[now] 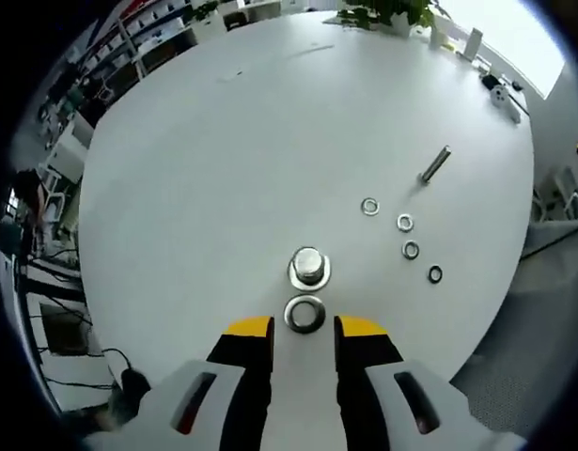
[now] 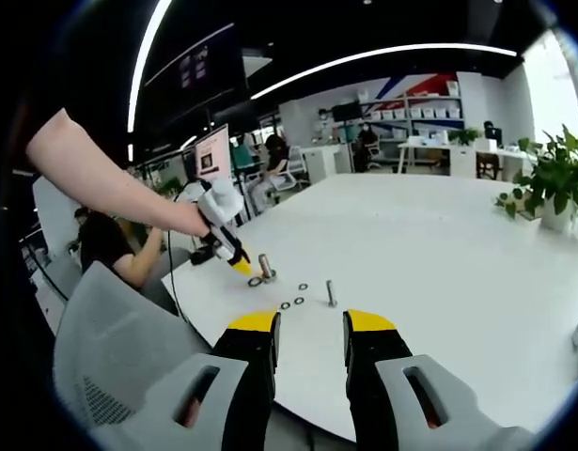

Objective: Place the washer onto the threaded stud by aligning its center hole with the stud, sliding it down to the base, and recovering from edge contact or off-axis alignment until the washer reaches the visible bottom stop.

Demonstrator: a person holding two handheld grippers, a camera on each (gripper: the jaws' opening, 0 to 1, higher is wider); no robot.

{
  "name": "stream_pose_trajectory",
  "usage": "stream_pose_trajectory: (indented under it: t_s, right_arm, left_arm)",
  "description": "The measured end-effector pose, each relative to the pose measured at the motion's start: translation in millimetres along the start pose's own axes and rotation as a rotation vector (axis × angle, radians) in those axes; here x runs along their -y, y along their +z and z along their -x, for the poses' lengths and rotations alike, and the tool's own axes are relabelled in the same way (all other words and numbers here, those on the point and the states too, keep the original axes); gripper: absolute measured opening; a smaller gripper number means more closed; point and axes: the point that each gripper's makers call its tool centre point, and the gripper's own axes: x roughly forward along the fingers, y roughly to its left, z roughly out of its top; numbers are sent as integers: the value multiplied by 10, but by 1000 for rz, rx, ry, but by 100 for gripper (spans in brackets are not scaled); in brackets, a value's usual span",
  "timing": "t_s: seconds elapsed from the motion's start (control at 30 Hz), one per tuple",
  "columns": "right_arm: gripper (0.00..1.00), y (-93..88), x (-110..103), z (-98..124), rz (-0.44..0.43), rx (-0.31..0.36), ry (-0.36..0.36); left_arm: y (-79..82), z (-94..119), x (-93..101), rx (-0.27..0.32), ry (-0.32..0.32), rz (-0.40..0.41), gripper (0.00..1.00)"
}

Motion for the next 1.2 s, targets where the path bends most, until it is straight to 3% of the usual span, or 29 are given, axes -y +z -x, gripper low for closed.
stream_pose_trajectory:
  t_s: [0.37,0.7,1.2]
  right_arm:
    - [29,-33,-30,-24,20,-23,12]
    - [29,-77,-46,-36,41,-48,10]
    - [29,-86,-36,-35,69,-60,-4]
  left_arm:
    - [-93,4,34,24,-13,51,24]
    - [-93,16,-102,64,-20,74,25]
    - [-216,26,-137,81,-44,98,26]
